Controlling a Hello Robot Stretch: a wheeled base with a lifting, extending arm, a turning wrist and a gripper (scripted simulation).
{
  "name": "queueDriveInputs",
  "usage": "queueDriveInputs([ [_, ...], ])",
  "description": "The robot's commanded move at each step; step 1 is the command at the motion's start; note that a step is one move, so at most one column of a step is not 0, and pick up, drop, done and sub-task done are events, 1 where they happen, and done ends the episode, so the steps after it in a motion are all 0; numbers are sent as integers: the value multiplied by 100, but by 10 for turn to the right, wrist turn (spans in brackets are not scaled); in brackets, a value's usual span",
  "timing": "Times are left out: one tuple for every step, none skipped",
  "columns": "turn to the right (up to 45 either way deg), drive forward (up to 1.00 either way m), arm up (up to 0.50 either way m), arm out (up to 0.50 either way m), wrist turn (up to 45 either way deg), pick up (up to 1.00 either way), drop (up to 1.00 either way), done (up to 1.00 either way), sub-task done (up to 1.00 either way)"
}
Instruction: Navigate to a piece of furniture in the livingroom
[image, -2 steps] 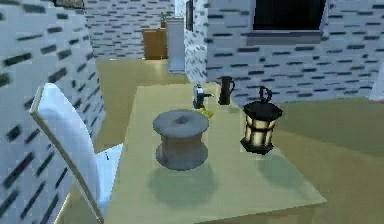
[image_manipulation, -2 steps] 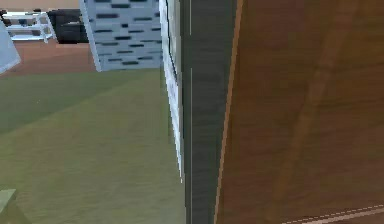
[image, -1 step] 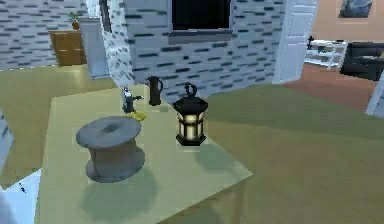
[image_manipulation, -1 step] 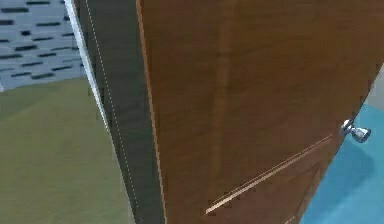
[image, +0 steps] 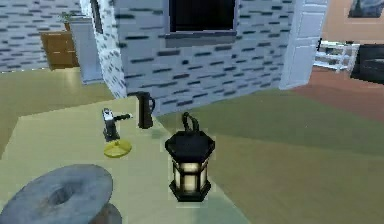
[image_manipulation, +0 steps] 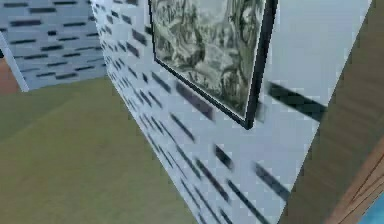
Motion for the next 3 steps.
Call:
queueDriveInputs([
  [450,0,0,0,0,0,0,0,0],
  [150,0,0,0,0,0,0,0,0],
  [0,60,0,0,0,0,0,0,0],
])
